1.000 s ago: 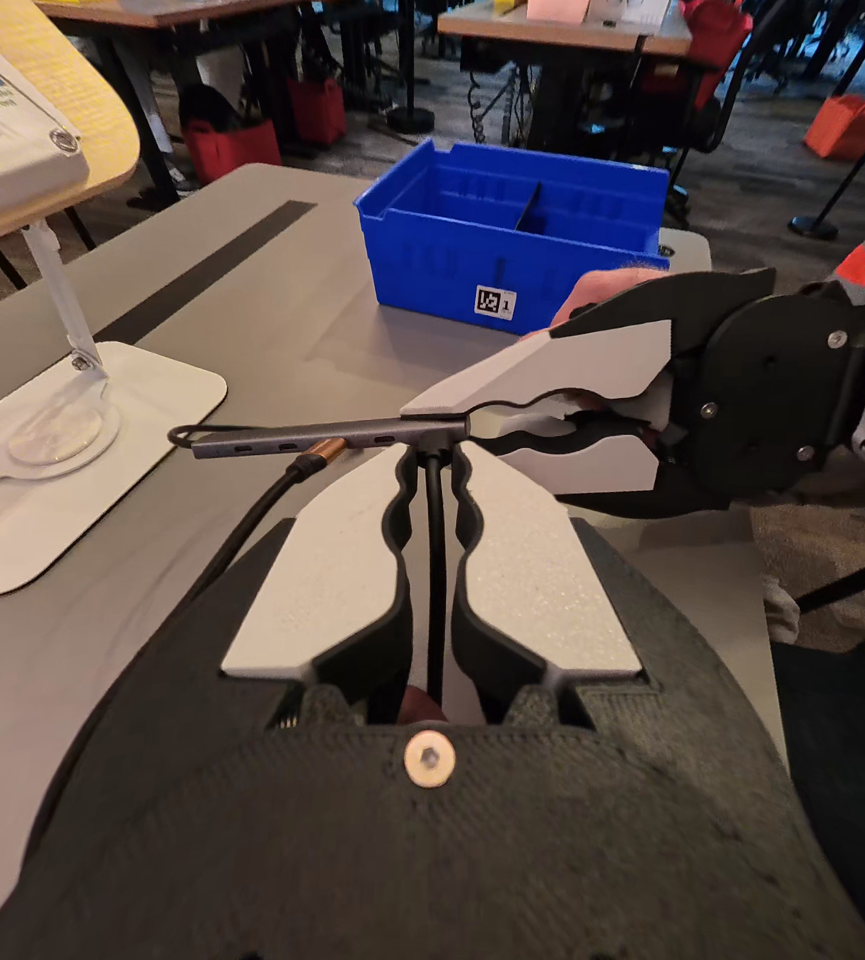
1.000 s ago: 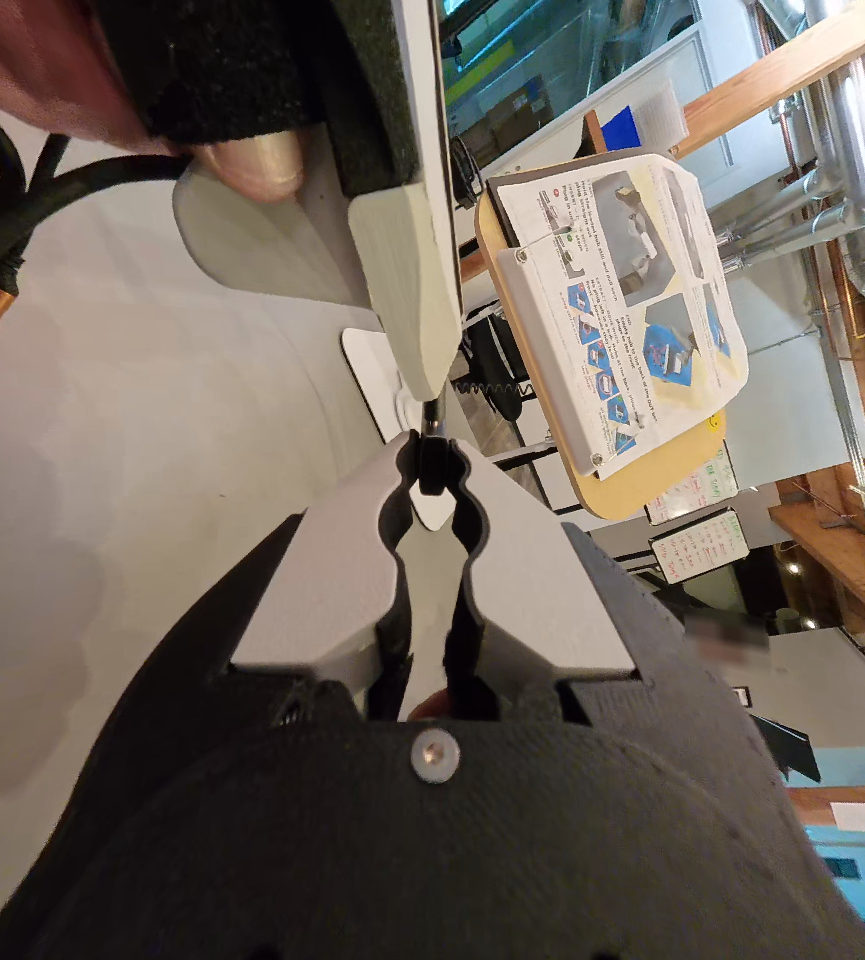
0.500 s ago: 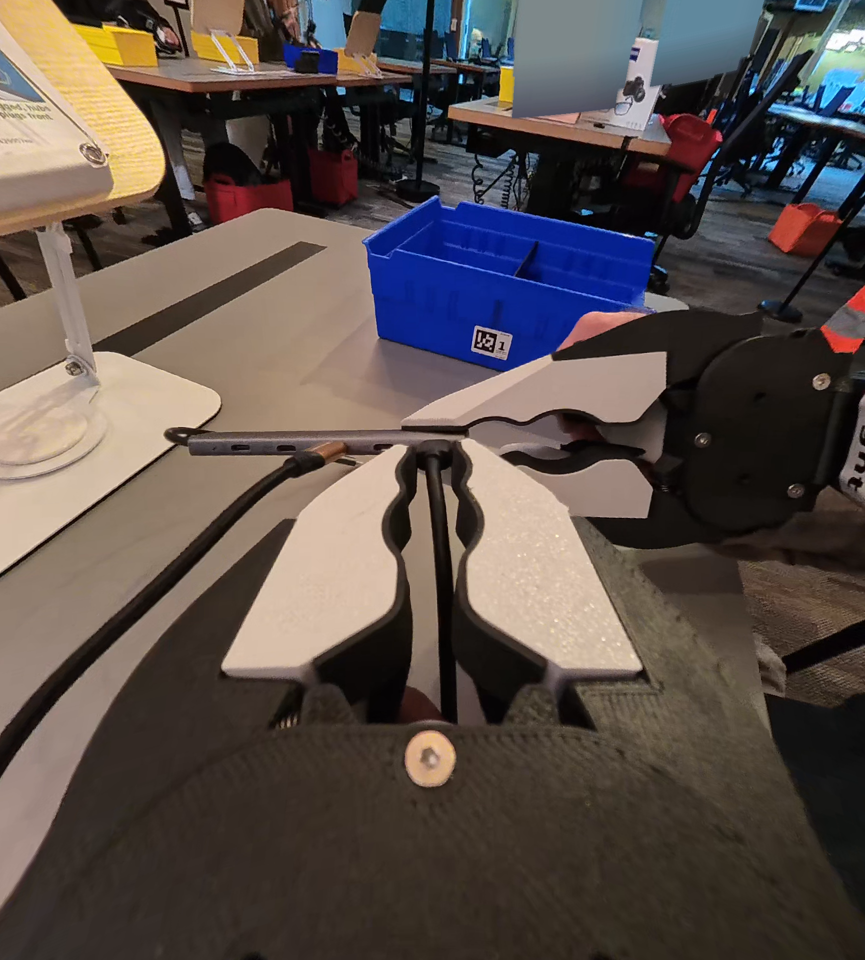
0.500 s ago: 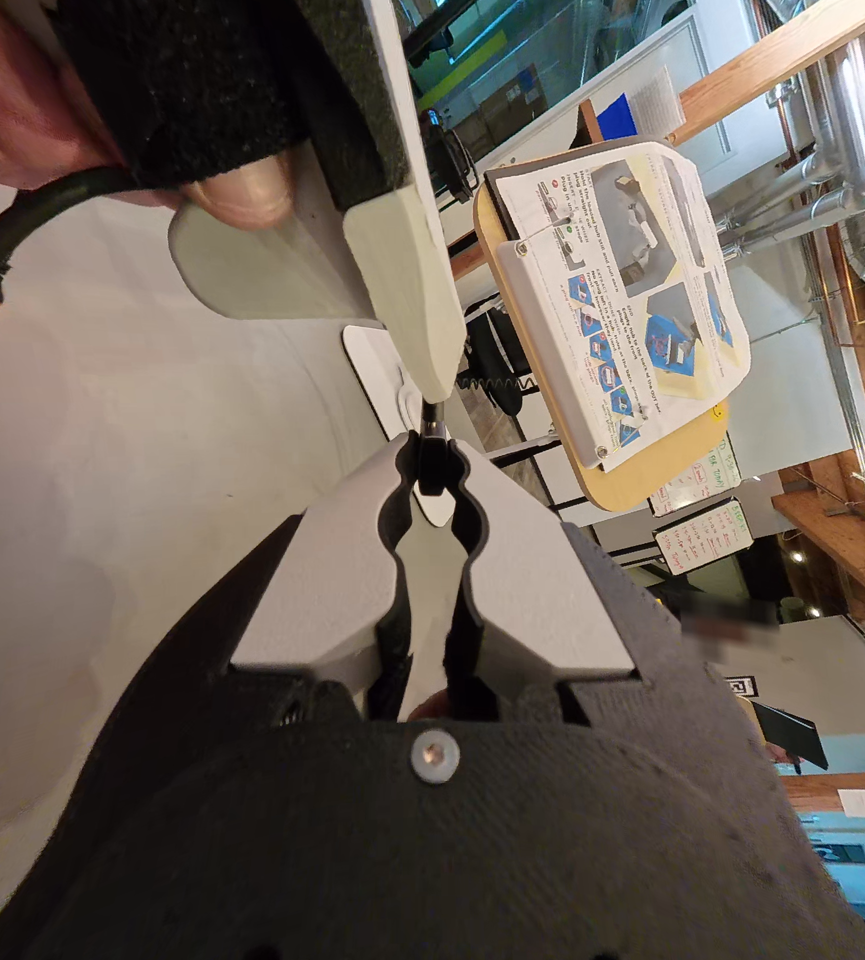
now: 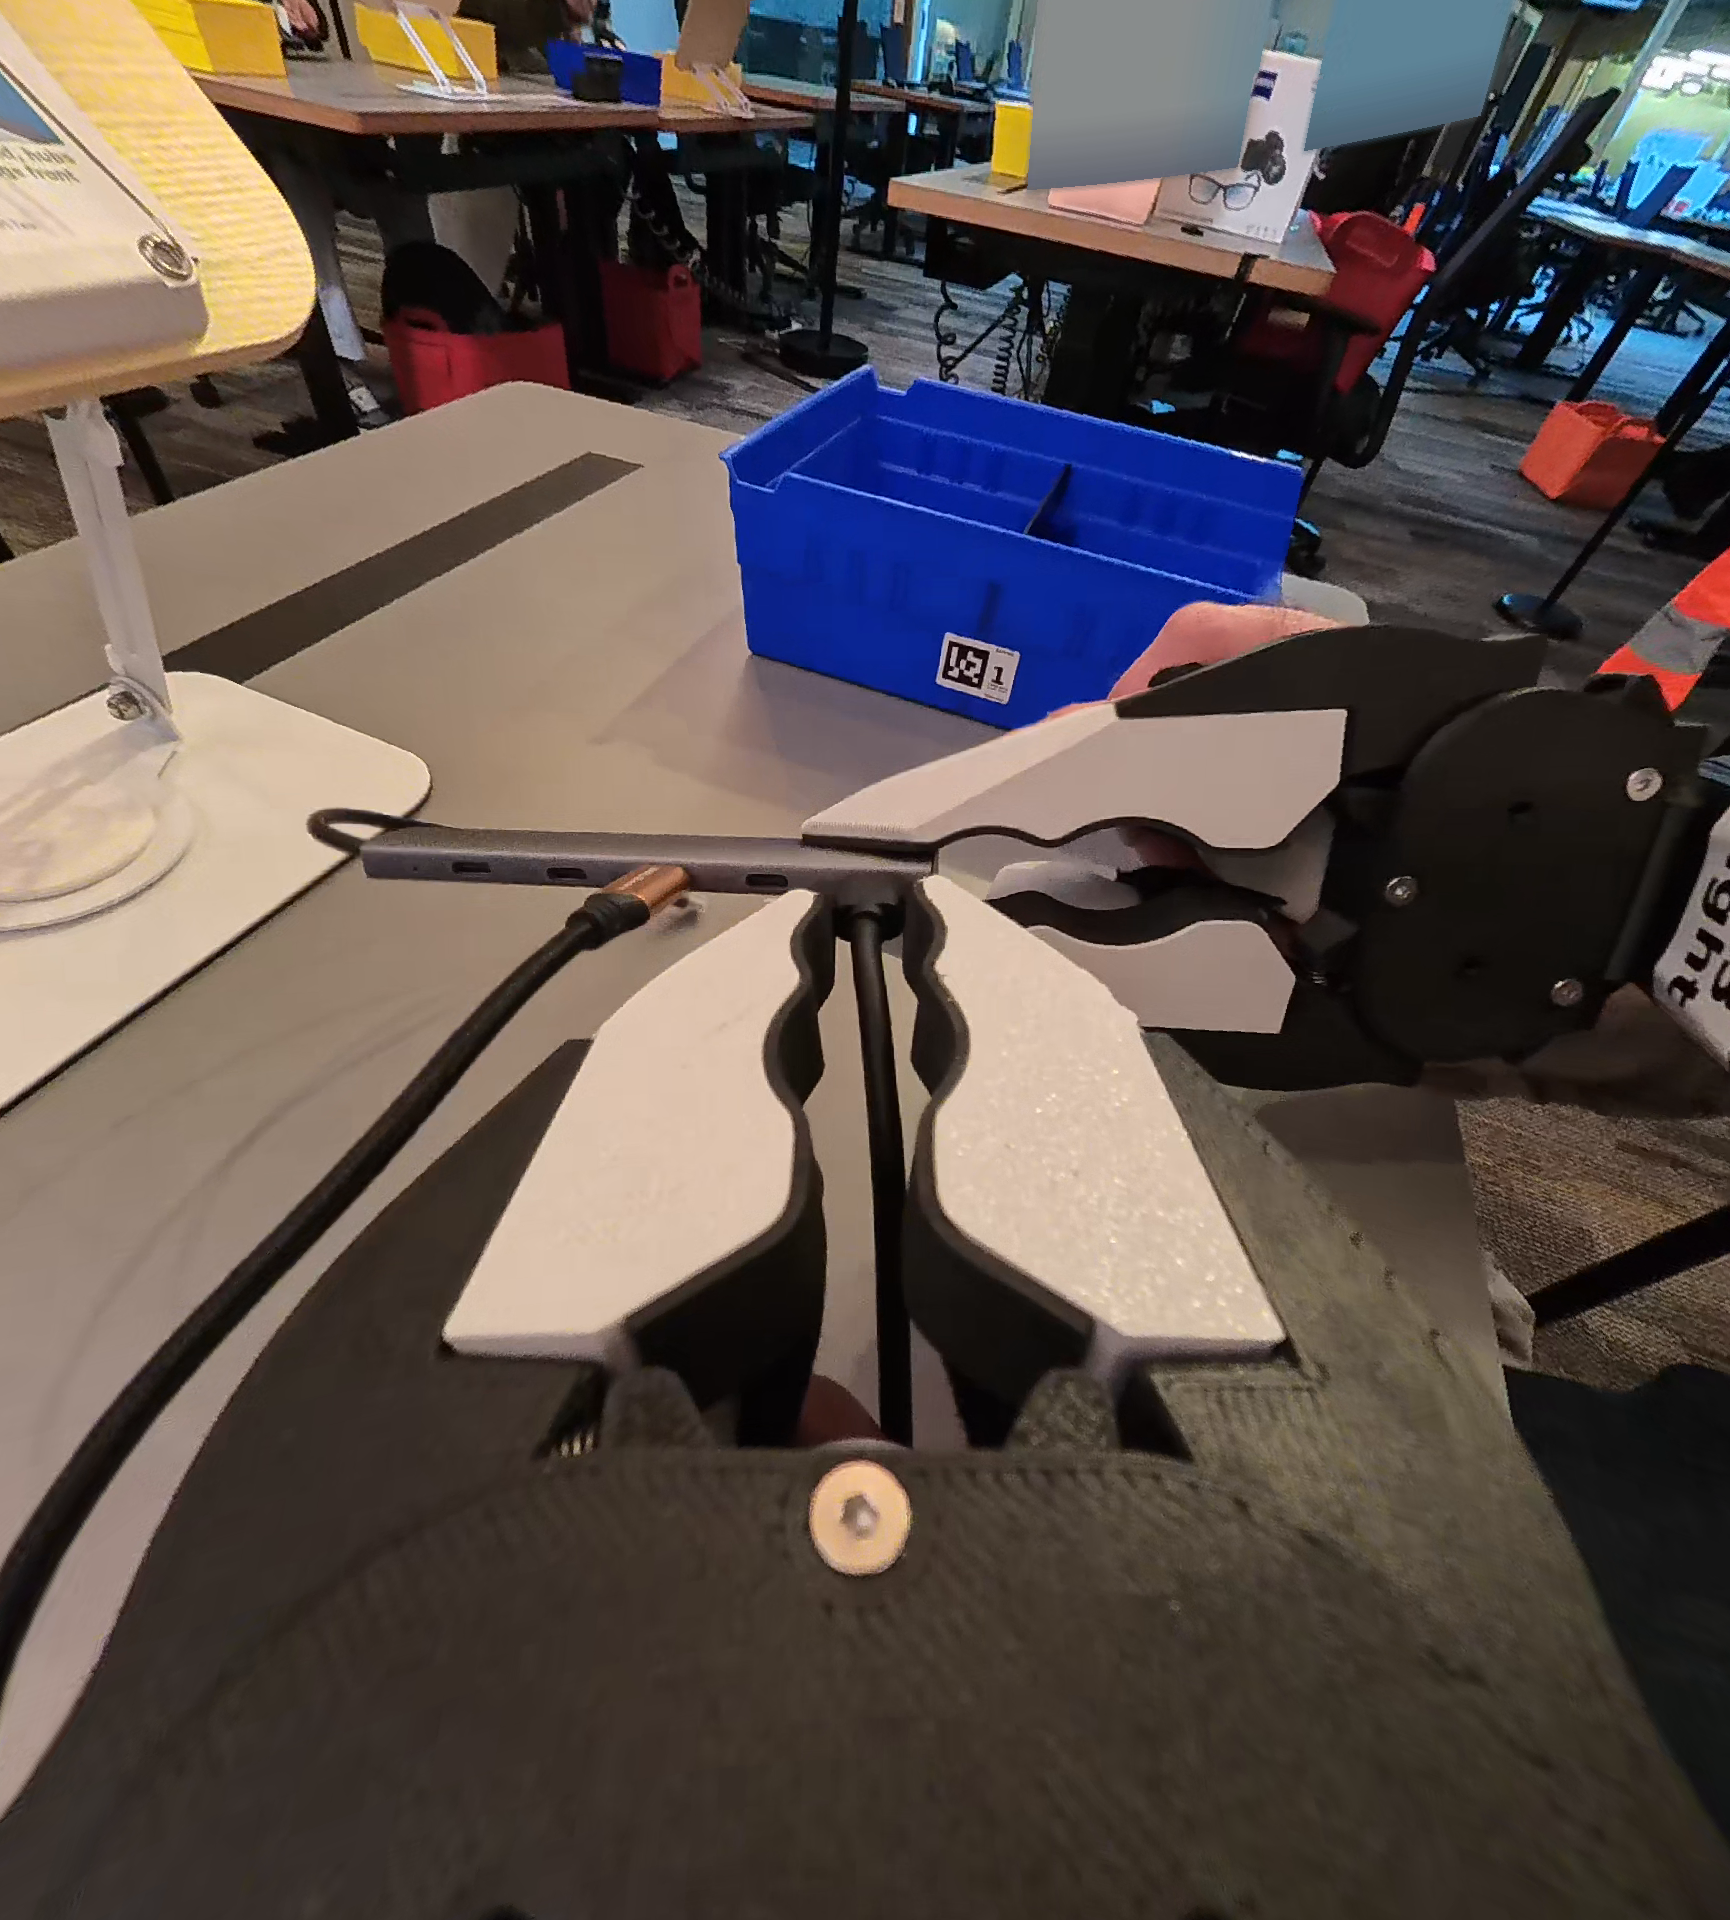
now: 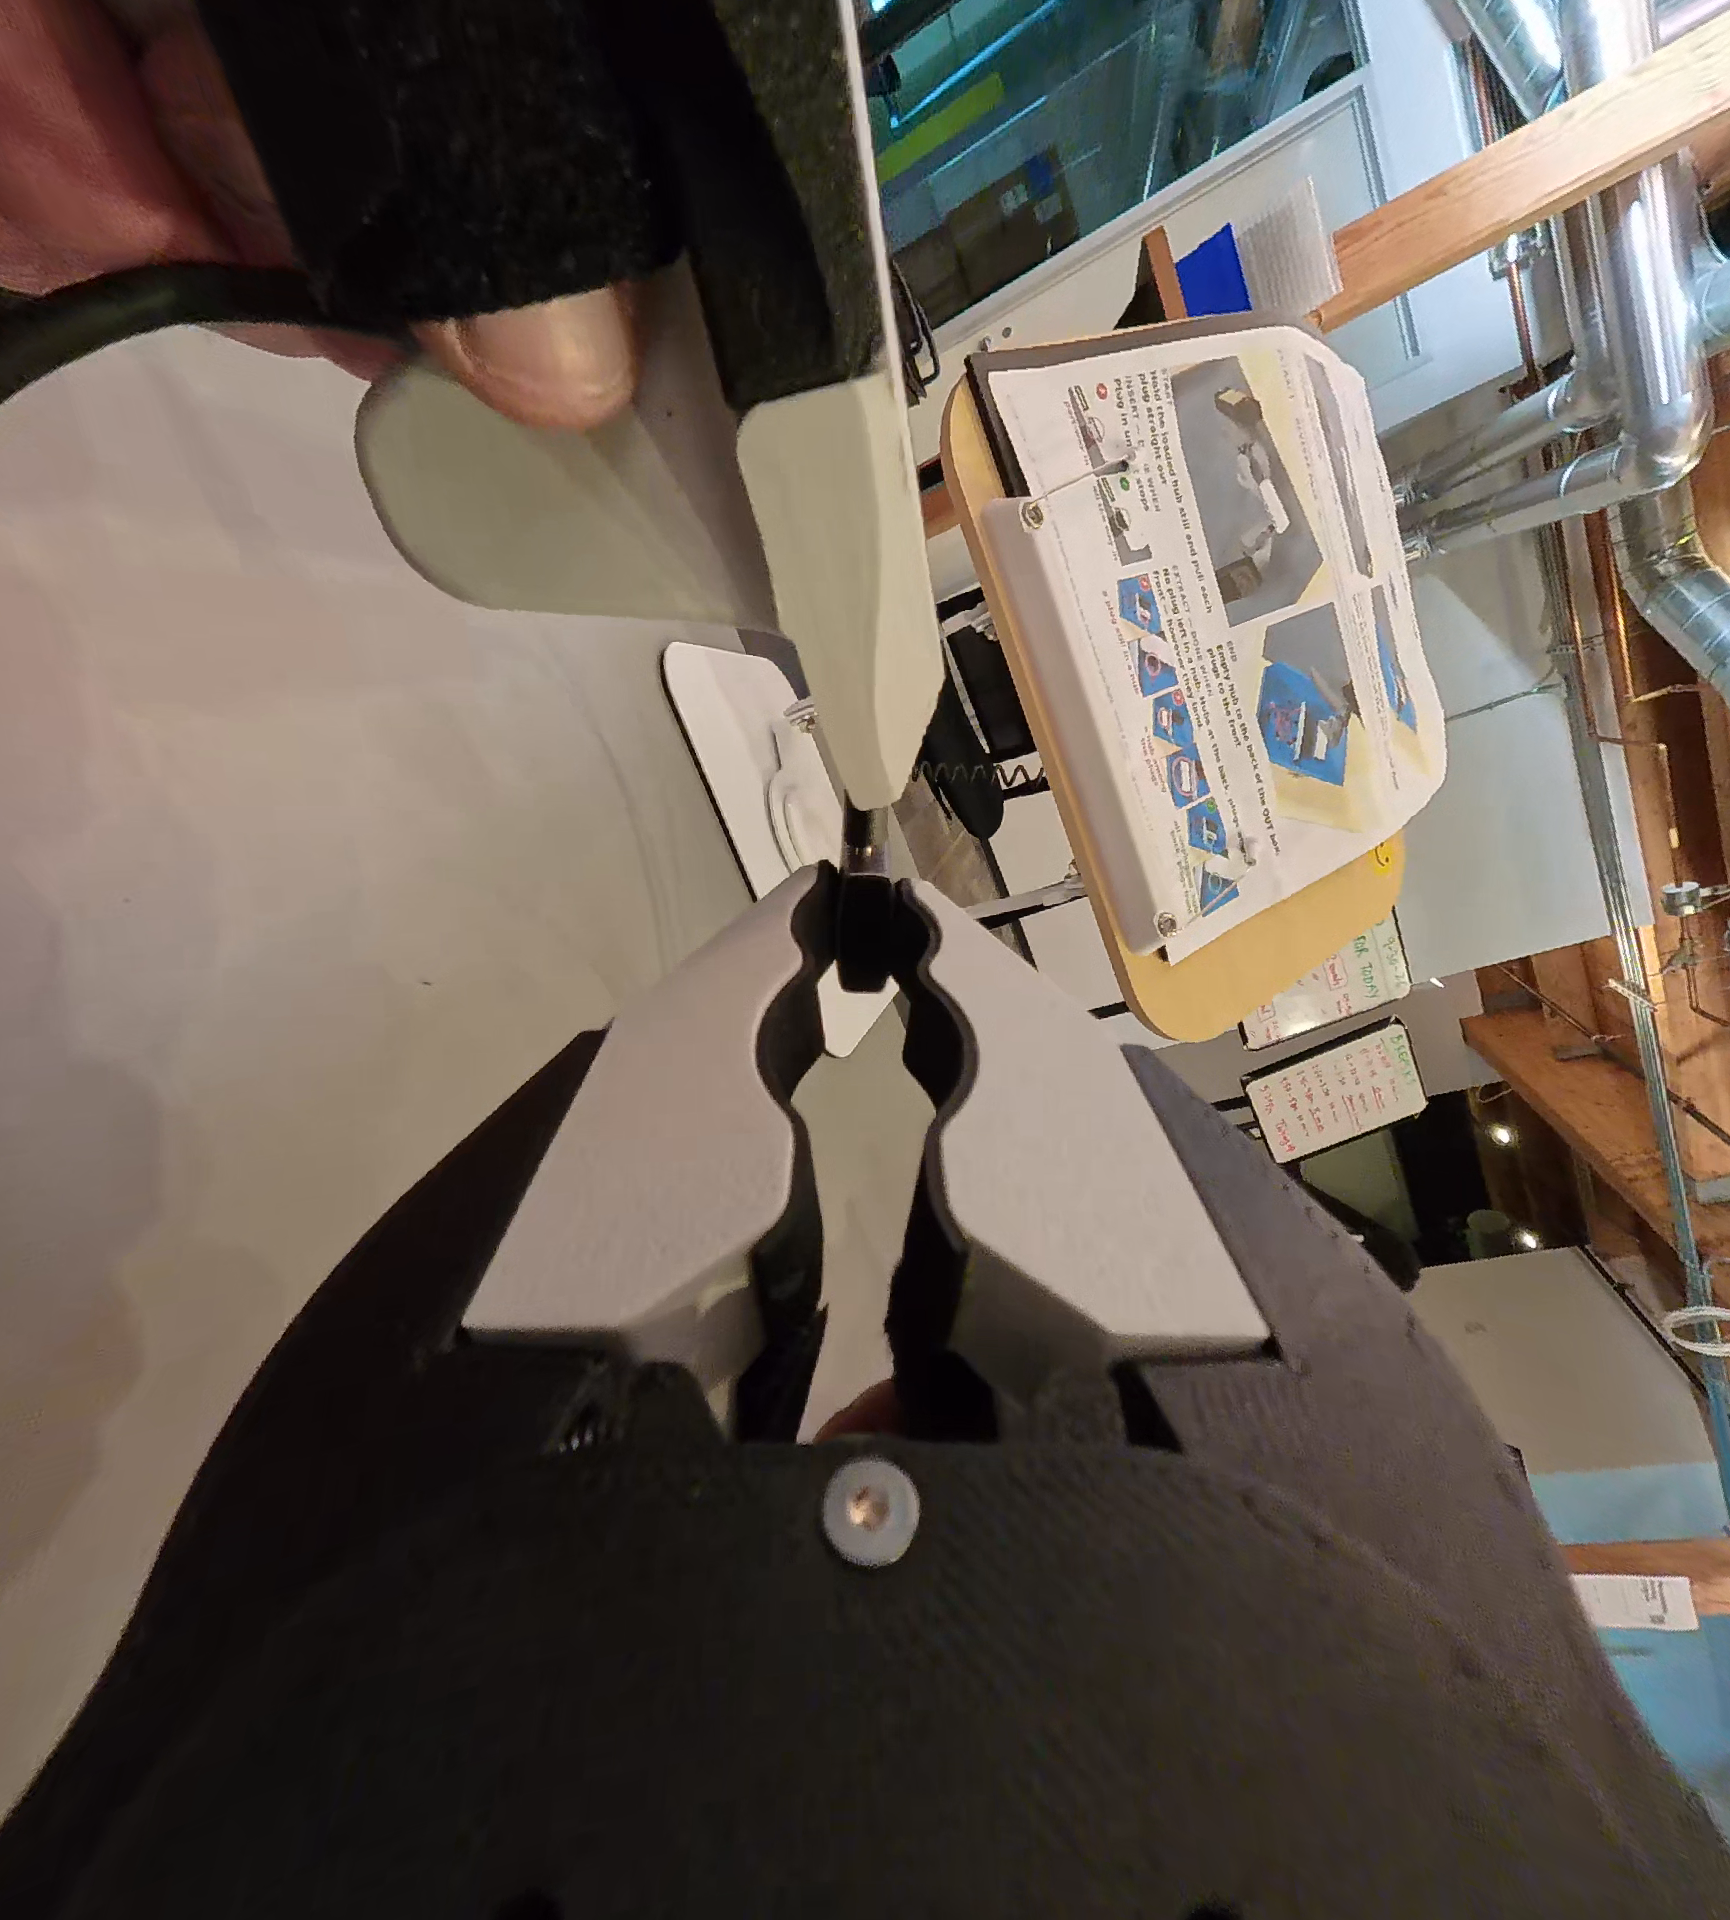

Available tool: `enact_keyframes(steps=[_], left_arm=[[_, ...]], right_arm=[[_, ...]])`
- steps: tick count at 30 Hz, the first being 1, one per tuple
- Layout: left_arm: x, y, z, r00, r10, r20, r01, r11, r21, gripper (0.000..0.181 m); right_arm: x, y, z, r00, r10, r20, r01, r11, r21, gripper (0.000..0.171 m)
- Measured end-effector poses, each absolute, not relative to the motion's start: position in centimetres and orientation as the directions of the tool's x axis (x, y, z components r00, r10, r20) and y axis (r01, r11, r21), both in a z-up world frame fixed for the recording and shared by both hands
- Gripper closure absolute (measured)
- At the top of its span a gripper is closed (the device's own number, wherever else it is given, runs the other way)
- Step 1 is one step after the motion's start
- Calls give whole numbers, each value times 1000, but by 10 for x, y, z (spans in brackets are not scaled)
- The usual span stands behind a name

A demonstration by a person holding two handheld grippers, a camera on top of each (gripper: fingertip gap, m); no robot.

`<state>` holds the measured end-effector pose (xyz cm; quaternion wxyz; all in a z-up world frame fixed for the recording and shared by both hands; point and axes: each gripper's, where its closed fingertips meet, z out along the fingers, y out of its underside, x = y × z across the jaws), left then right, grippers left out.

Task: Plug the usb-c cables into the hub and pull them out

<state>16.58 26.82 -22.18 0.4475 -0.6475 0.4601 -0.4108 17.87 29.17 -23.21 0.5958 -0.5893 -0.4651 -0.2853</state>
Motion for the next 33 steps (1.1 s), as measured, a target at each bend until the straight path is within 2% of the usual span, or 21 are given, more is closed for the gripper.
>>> enact_keyframes(steps=[8,33], left_arm=[[165,268,-221,275,-952,136,-157,-183,-970,169],[165,263,-224,196,-974,110,-237,-156,-959,169]], right_arm=[[178,291,-231,412,198,889,888,131,-440,164],[175,286,-233,334,230,914,911,169,-376,165]])
